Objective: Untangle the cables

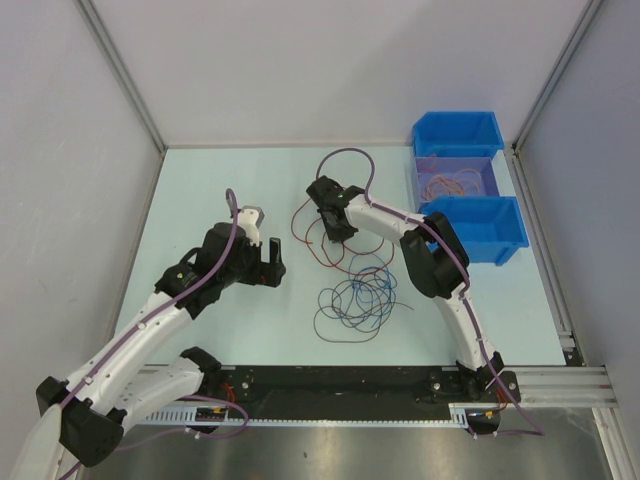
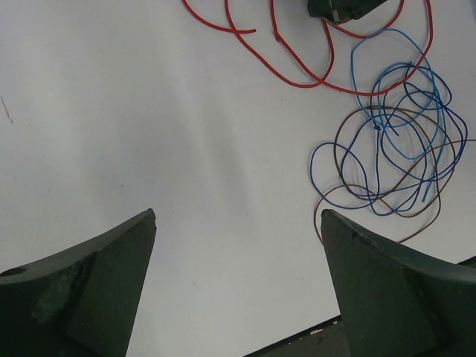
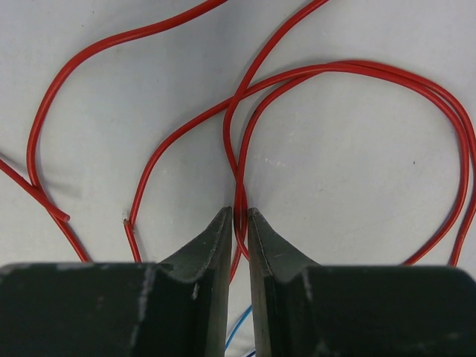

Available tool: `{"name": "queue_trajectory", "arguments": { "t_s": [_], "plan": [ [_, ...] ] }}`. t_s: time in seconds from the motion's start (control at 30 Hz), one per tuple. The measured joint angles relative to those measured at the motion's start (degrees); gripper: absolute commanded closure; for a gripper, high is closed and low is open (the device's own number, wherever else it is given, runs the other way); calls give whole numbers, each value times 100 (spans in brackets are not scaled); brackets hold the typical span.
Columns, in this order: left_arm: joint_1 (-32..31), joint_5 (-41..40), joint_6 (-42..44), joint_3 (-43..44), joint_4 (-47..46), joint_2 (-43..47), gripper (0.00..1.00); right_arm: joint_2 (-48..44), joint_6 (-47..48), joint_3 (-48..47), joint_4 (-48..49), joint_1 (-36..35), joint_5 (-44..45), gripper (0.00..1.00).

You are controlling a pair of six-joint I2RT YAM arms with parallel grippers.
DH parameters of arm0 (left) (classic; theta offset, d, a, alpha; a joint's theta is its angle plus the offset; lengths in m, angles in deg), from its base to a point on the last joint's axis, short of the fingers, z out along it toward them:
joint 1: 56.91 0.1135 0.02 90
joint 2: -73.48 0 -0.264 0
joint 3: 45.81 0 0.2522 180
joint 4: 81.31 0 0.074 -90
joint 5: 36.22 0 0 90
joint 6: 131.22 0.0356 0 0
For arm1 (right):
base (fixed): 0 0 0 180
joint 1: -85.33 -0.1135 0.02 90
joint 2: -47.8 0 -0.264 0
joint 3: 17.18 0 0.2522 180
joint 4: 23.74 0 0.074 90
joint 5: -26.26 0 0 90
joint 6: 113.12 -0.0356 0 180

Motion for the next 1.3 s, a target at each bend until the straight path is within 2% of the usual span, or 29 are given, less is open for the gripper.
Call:
{"name": "queue_trajectory", "arguments": {
  "t_s": [0.33,0.57,1.0,1.3],
  "plan": [
    [0,0,2,-2,0,11,3,0,-2,24,59,22,0,83],
    [0,0,2,0,0,33,3,0,-39,26,66,31,-7,99],
    [0,-2,2,0,0,83,3,-125,7,-37,-223,33,70,99],
    [0,-4,0,0,0,87,3,-1115,57,-356,-470,33,98,100]
  ]
}}
